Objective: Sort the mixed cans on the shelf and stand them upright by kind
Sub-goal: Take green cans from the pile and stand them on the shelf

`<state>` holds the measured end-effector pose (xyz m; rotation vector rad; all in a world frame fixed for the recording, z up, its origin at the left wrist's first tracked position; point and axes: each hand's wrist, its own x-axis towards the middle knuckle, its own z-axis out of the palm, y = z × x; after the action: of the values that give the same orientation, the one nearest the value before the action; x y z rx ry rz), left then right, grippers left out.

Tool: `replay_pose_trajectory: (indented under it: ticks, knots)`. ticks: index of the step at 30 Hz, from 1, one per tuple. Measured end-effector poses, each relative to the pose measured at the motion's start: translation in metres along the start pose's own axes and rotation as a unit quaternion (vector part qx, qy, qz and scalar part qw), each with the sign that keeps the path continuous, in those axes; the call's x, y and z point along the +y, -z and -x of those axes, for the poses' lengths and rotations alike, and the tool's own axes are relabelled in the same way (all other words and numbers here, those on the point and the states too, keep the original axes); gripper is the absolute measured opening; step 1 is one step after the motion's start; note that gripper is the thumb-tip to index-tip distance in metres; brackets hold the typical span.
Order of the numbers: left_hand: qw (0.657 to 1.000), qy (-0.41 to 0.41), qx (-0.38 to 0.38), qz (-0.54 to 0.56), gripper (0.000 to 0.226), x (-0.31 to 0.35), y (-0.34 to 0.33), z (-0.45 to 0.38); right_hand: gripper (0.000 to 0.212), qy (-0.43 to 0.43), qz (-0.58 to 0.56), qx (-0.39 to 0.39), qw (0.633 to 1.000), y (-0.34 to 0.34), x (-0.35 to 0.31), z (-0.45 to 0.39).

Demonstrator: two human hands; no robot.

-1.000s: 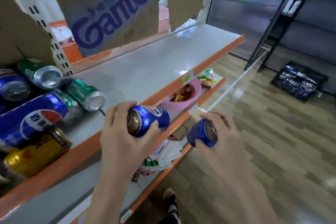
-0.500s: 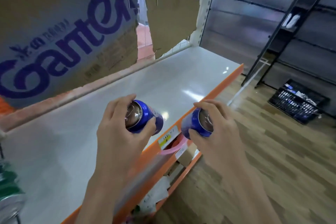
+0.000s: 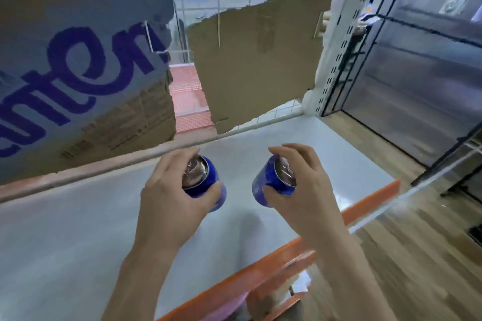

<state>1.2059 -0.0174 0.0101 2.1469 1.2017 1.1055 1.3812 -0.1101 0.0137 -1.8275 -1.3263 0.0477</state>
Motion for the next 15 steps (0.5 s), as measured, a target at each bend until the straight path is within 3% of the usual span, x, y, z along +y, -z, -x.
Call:
replay_pose_trajectory:
  ticks: [8, 15]
  knots:
    - [0.994, -0.017, -0.091, -0.053, 0.061, 0.064, -0.11, -0.093, 0.059, 0.009, 0.03, -0.063, 0.998, 0.035, 0.095, -0.123]
    - [0.975, 0.007, -0.167, -0.147, 0.062, 0.073, -0.173, -0.144, 0.058, -0.007, 0.03, -0.13, 0.991, 0.028, 0.141, -0.183]
